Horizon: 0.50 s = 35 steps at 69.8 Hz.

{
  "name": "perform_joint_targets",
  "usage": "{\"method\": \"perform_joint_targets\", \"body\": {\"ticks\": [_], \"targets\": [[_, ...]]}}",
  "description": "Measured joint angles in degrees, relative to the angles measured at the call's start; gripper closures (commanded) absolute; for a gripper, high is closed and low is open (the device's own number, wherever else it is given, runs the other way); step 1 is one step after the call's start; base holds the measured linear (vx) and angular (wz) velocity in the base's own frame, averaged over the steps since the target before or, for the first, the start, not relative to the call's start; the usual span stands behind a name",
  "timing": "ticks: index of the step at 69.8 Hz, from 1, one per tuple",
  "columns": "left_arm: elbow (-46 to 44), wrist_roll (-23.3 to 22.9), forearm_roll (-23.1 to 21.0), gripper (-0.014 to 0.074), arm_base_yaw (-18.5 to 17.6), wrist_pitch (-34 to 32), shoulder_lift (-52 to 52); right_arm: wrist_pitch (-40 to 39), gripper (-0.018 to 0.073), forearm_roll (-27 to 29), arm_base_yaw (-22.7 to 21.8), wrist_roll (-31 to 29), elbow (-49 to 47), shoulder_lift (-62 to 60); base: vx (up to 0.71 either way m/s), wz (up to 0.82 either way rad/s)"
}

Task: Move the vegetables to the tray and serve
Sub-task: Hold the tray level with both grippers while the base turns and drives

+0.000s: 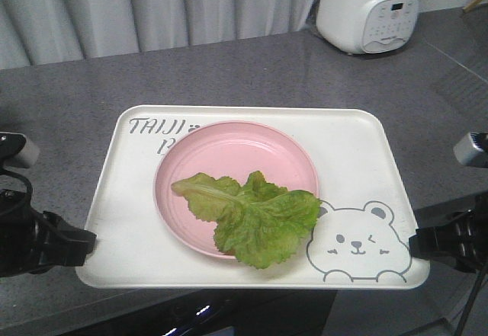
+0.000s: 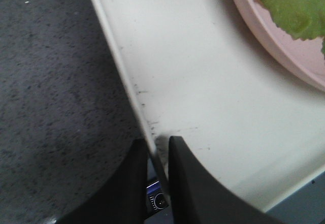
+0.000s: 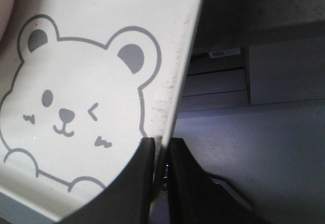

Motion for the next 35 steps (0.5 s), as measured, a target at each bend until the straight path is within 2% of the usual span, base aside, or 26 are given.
{"method": "perform_joint_targets", "body": {"ticks": [35], "targets": [[0.00, 0.00, 0.00, 0.0603, 0.00, 0.00, 0.00, 0.00, 0.0562, -0.04, 0.00, 0.00, 0.00, 0.00, -0.04, -0.39]]}}
